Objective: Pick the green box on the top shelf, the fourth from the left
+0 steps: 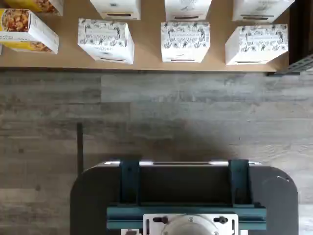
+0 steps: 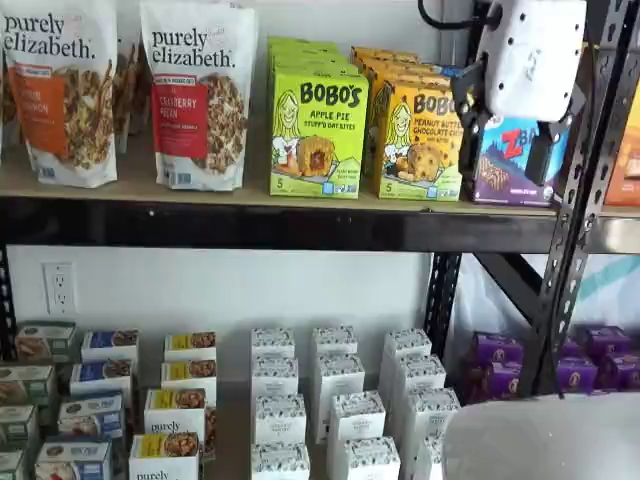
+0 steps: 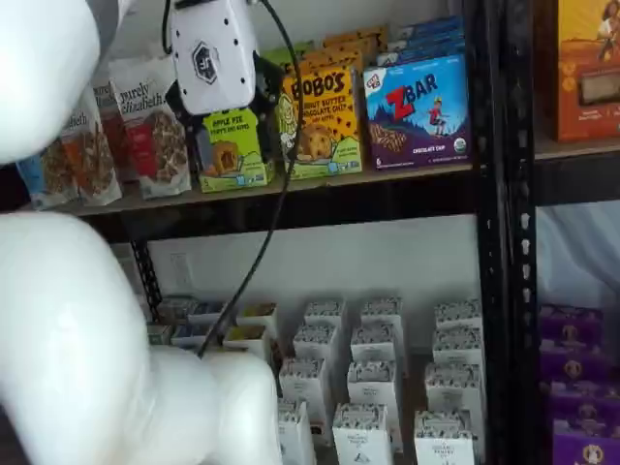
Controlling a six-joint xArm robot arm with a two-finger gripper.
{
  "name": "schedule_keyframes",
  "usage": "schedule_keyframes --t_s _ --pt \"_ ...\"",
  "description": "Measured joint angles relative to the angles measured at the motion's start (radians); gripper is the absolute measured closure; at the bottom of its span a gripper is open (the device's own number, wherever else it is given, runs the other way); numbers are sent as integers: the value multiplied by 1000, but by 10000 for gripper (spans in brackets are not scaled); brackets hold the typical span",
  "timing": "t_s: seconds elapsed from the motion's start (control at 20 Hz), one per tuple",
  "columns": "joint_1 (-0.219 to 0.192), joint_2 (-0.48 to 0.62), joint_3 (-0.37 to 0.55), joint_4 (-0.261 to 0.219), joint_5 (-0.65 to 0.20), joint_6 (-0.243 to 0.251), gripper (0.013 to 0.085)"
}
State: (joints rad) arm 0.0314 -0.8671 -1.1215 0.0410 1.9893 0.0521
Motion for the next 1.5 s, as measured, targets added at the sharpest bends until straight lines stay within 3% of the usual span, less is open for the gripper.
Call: schedule_keyframes --t_s 0.15,0.45,0.95,1.5 --pt "-53 5 -5 56 11 -27 130" --pt "-46 9 -11 54 16 -23 130" --pt "48 6 -25 46 -53 63 130" --pt "155 82 -79 39 -119 163 130"
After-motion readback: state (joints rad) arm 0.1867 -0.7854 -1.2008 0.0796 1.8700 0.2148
